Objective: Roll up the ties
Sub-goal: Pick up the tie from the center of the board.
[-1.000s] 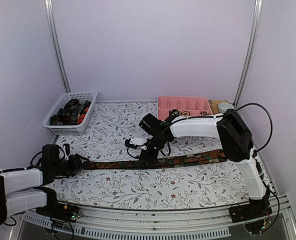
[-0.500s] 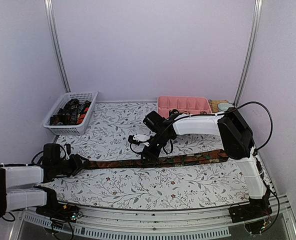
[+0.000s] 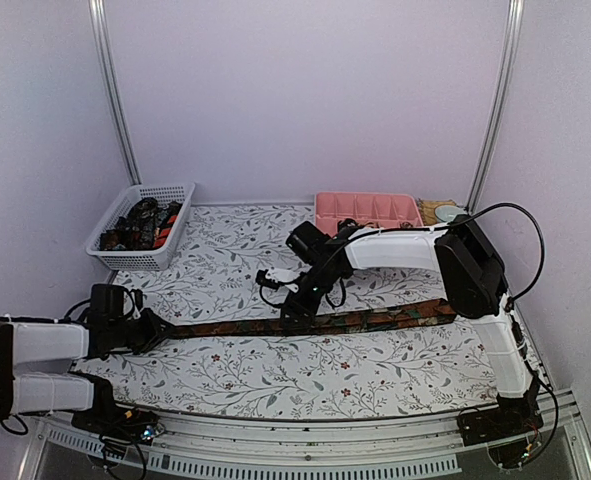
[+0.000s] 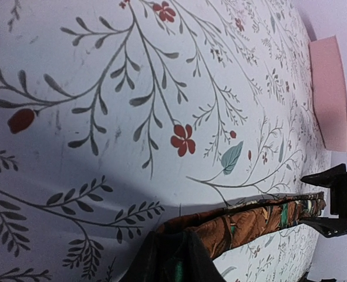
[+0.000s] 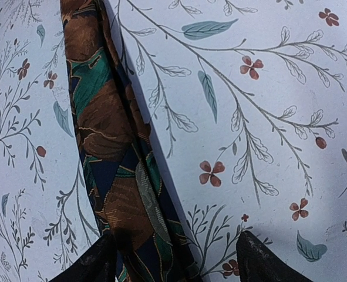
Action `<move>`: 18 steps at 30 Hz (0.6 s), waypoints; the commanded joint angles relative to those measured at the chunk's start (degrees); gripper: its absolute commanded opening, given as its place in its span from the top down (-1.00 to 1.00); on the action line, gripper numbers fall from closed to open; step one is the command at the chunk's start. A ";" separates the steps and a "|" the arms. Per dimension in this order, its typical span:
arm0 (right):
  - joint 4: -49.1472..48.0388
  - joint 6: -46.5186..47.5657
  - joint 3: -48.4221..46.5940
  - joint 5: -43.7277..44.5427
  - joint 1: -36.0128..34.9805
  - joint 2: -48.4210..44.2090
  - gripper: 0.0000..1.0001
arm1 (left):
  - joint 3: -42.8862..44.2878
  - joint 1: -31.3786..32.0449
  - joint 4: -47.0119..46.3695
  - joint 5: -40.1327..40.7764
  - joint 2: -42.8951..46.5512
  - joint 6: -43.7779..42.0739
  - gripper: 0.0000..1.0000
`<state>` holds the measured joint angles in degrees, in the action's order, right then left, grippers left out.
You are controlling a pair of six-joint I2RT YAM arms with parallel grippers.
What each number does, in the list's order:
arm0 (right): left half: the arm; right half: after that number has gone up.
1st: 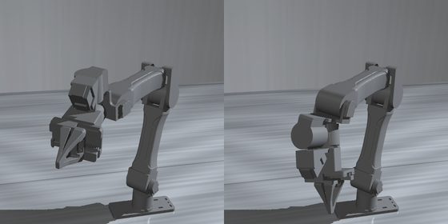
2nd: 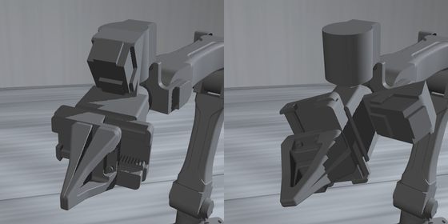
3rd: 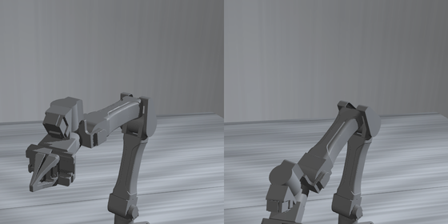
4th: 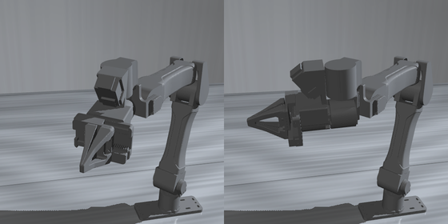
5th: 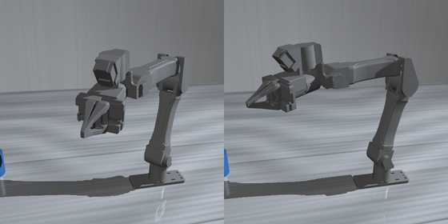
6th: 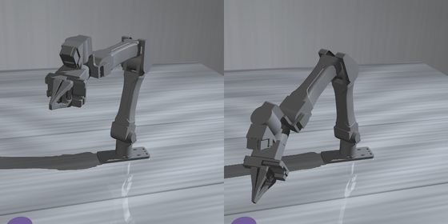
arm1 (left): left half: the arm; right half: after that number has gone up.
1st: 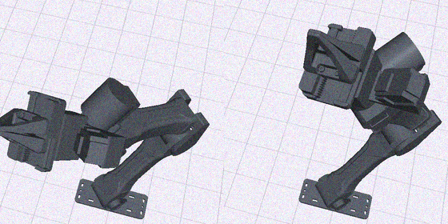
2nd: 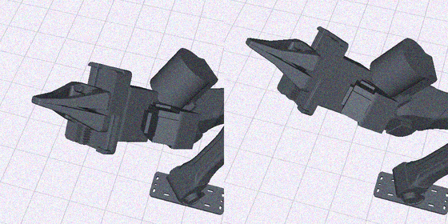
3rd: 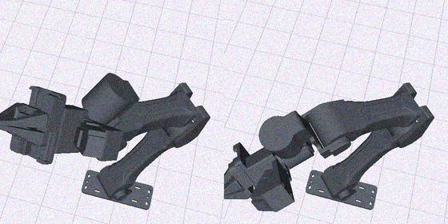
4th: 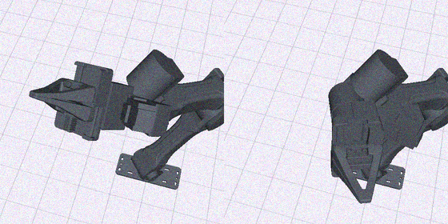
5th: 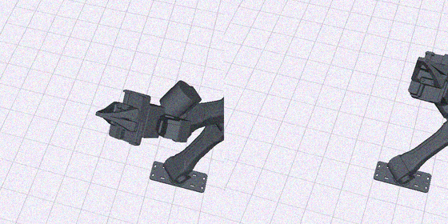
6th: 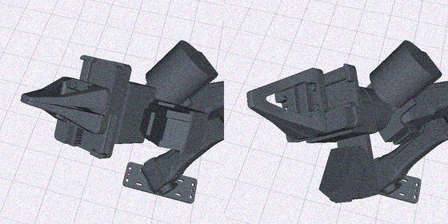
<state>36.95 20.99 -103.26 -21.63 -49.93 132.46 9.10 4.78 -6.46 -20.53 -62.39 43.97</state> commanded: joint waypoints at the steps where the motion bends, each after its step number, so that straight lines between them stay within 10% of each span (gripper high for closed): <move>1: 4.71 -1.84 -0.55 -0.24 0.33 -4.75 -0.40 | 1.45 0.39 6.50 2.43 -0.56 -2.13 0.70; 18: -16.02 -41.50 -7.11 -24.40 -0.31 -2.59 -0.13 | 7.30 3.45 12.27 9.18 2.08 -5.99 0.91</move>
<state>33.08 -2.85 -111.28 -35.27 -49.98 132.46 14.66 6.44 3.99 -14.20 -61.91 39.03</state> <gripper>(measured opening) 0.578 0.063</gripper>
